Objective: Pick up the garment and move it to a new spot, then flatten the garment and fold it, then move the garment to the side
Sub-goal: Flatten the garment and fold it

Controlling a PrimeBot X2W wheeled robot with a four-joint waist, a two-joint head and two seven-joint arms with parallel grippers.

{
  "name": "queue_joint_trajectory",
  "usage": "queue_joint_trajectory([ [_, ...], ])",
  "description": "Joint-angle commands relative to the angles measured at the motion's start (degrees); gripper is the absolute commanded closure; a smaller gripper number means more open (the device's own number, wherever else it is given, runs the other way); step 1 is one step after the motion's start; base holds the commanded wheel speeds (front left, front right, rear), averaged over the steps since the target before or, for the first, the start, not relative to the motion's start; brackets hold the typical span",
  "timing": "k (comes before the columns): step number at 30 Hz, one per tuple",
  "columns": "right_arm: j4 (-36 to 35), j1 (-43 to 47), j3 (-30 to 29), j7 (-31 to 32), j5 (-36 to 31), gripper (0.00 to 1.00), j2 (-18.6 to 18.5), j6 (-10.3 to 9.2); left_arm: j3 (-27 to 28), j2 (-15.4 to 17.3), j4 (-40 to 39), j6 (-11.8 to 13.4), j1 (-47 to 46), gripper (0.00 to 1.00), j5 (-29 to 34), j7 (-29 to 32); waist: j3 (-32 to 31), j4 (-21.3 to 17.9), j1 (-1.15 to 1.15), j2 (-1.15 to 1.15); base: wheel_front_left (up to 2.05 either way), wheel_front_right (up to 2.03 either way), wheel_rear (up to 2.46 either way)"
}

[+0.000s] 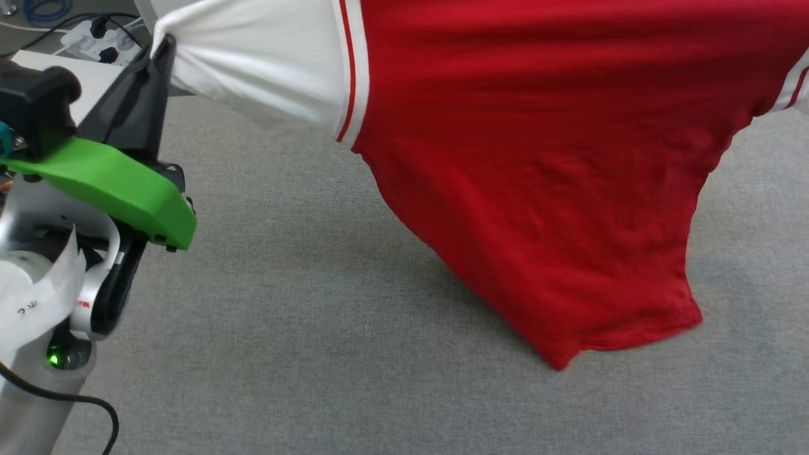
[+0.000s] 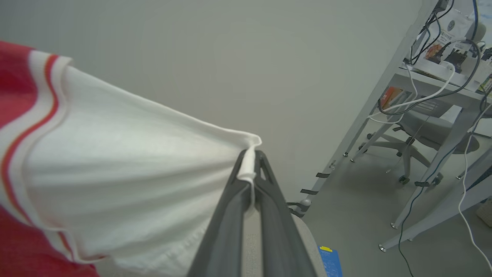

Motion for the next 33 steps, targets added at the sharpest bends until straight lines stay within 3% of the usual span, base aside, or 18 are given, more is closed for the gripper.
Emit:
queue_joint_trajectory([
  [1, -0.2, -1.3, -0.2, -0.1, 0.2, 1.00, -0.8, -0.11, 0.9, 1.1, -0.1, -0.1, -1.4, 1.00, 0.8, 0.3, -0.1, -0.5, 0.00, 0.00, 0.00, 0.00, 0.00],
  [9, -1.4, -6.9, -0.2, 1.0, 1.5, 1.00, -2.1, -0.11, 3.3, 4.3, 0.6, -2.2, -7.5, 1.00, 0.2, 1.8, 3.6, -1.4, 0.00, 0.00, 0.00, 0.00, 0.00],
  [20, 5.5, -22.8, 3.0, -2.6, -0.8, 1.00, -2.3, -0.11, 3.5, 6.6, 11.0, -9.6, -26.7, 1.00, 1.0, 2.5, 15.6, -2.8, 0.00, 0.00, 0.00, 0.00, 0.00],
  [33, 26.7, -49.3, 4.6, -13.3, -8.6, 1.00, 3.1, -0.11, -1.9, -1.4, 35.7, -16.6, -58.4, 1.00, 6.8, -3.2, 28.7, -3.5, 0.00, 0.00, 0.00, 0.00, 0.00],
])
